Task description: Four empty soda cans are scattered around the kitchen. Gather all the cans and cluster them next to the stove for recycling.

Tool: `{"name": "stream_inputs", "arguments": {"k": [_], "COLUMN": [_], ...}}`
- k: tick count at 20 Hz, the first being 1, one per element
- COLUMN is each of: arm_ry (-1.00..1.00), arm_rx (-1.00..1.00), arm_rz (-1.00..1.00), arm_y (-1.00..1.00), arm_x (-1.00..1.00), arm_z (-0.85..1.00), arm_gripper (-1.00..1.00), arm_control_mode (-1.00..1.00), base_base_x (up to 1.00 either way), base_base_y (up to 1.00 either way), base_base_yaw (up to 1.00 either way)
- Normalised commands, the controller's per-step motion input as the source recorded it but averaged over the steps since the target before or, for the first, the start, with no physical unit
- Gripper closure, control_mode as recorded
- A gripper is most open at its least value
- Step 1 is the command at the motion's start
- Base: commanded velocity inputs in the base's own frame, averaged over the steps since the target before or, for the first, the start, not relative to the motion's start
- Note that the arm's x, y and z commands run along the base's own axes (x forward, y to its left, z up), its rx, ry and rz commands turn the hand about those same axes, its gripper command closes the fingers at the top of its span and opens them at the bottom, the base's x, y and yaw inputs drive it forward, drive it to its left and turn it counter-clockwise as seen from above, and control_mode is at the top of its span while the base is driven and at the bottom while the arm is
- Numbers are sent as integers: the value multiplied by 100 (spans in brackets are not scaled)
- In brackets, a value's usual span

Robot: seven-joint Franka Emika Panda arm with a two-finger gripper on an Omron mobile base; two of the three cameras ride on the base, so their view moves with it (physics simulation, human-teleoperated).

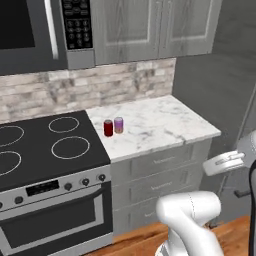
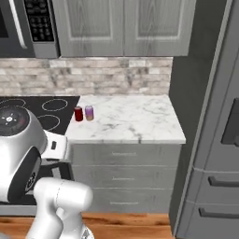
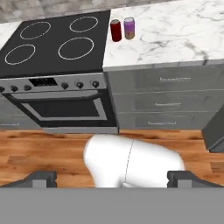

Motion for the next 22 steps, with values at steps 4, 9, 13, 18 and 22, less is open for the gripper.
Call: {"name": "stream_inputs", "arguments": {"k": [4,9,13,18,22], "arm_ry": [0,0,0,0,0], "arm_rx": [0,0,0,0,0], "arm_rz": [0,0,0,0,0], "arm_y": [0,0,0,0,0], "arm_x": [0,0,0,0,0], "arm_z": [0,0,0,0,0], "arm_gripper": [-100,-100,-100,-100,-100], "arm_control_mode": [100,100,100,100,100], "base_base_x": [-30,-18,-27,-33,-29], "base_base_y": [-9,-6,-15,-9,-5], "base_base_yaw": [-48,-49,-43,-37,-40]}}
